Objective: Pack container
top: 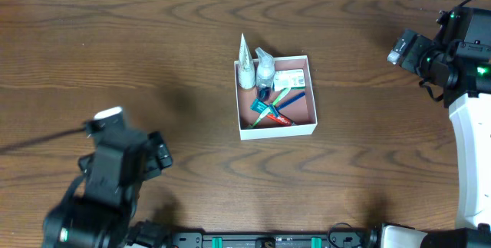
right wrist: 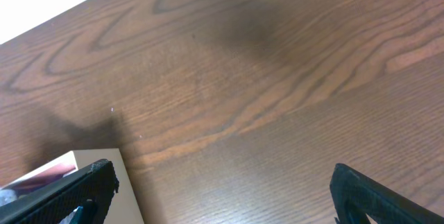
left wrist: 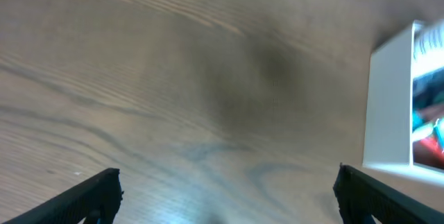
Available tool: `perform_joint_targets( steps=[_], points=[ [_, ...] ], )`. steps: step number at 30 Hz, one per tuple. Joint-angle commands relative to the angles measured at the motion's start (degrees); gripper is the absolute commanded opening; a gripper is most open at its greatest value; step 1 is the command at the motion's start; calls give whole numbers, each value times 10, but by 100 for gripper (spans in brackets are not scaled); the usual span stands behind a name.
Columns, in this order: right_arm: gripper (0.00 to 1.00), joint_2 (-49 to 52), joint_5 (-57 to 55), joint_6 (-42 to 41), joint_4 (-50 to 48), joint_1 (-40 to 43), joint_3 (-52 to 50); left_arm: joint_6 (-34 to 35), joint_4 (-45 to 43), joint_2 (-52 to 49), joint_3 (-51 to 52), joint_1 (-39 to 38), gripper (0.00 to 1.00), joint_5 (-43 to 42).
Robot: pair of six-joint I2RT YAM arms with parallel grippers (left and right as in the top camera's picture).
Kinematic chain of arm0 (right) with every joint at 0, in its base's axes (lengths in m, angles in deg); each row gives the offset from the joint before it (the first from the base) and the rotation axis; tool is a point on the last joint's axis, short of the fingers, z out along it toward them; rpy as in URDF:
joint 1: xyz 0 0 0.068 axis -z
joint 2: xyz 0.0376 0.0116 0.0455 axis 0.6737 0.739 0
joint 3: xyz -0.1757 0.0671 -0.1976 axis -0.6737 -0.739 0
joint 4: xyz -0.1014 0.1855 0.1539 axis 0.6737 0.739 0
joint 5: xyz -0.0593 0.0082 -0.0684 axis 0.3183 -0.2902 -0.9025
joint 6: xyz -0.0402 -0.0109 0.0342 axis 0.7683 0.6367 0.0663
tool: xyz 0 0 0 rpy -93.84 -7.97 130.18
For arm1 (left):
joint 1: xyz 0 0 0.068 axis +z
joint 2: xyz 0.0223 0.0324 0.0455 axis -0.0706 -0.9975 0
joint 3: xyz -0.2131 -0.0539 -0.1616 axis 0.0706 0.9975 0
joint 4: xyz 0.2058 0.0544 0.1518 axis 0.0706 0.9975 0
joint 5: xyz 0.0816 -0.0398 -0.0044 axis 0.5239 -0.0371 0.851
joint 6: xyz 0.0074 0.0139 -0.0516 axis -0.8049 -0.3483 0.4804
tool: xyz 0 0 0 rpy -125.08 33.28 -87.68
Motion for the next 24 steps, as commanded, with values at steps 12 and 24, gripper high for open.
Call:
perform_joint_targets(
  steps=[12, 24],
  points=[
    [99, -1, 2, 7, 0, 4, 7, -102, -390, 276, 293, 116, 98, -184],
    [99, -1, 2, 7, 0, 4, 7, -109, -668, 342, 454, 146, 98, -231]
  ],
)
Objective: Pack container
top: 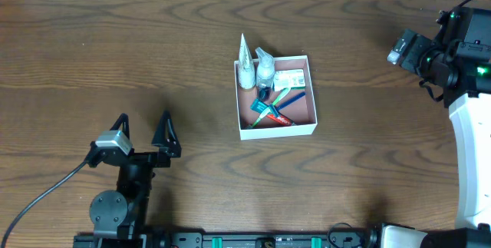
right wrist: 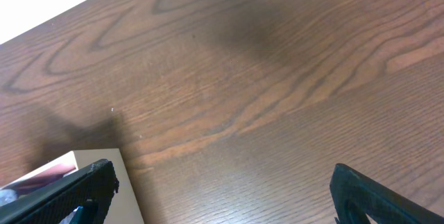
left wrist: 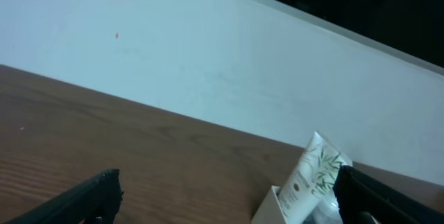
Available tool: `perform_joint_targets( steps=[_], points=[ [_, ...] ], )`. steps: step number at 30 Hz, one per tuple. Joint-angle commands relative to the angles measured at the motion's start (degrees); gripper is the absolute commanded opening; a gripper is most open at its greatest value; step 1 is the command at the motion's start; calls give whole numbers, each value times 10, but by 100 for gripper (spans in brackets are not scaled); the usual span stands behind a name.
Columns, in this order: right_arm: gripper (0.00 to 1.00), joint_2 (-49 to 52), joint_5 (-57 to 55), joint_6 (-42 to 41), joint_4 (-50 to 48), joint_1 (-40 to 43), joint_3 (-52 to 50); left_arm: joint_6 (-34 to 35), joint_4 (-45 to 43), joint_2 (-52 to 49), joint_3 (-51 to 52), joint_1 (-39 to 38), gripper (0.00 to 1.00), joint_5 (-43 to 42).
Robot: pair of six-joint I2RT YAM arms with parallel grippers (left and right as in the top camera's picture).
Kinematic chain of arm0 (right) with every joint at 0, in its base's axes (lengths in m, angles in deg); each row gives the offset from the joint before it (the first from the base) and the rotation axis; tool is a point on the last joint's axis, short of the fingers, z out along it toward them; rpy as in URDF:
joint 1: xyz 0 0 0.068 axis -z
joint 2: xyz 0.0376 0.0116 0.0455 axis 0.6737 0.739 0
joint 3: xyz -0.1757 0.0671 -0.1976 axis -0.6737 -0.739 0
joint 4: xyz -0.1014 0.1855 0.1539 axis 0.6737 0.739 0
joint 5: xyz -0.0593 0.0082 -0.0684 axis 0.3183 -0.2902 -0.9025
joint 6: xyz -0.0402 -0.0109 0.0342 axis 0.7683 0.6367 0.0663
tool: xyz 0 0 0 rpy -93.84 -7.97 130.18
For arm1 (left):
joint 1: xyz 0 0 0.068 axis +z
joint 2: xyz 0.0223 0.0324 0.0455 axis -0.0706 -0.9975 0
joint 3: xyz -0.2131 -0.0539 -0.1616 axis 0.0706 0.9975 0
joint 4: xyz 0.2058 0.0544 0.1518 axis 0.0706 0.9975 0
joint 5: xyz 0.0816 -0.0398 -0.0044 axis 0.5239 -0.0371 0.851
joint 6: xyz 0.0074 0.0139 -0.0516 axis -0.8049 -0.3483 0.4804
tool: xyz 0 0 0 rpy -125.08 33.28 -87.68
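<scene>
A white box (top: 276, 132) with a pink floor stands at the table's middle. A white tube (top: 245, 67) and a clear bottle (top: 265, 65) lean in its far left corner, with toothpaste and small packets (top: 278, 108) lying inside. My left gripper (top: 143, 129) sits low near the front left, open and empty, pointing level toward the box. Its wrist view shows the left gripper (left wrist: 225, 200) with the tube (left wrist: 312, 175) ahead at the box corner (left wrist: 267, 210). My right gripper (right wrist: 222, 196) is open and empty above bare wood, and a box corner (right wrist: 128, 196) shows at lower left.
The right arm (top: 453, 56) hangs over the table's right edge, well apart from the box. A pale wall (left wrist: 208, 71) rises behind the table's far edge. Brown wood surrounds the box on all sides.
My left arm was over the front left of the table, its camera looking down at the wood. It now sits folded near the front edge, gripper level and still open. The right arm is unchanged.
</scene>
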Motion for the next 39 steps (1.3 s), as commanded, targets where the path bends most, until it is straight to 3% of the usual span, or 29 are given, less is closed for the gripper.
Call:
perform_joint_targets(
  steps=[1, 17, 23, 39],
  points=[
    [99, -1, 2, 7, 1, 4, 7, -14, -9, 25, 12, 18, 98, -16],
    [99, -1, 2, 7, 0, 4, 7, -13, -10, 81, 106, 49, 98, -22],
    [99, -1, 2, 7, 1, 4, 7, -9, 40, 81, 143, 49, 98, -27],
    [99, -1, 2, 7, 1, 4, 7, -9, 54, 78, 143, 49, 98, -26]
  ],
)
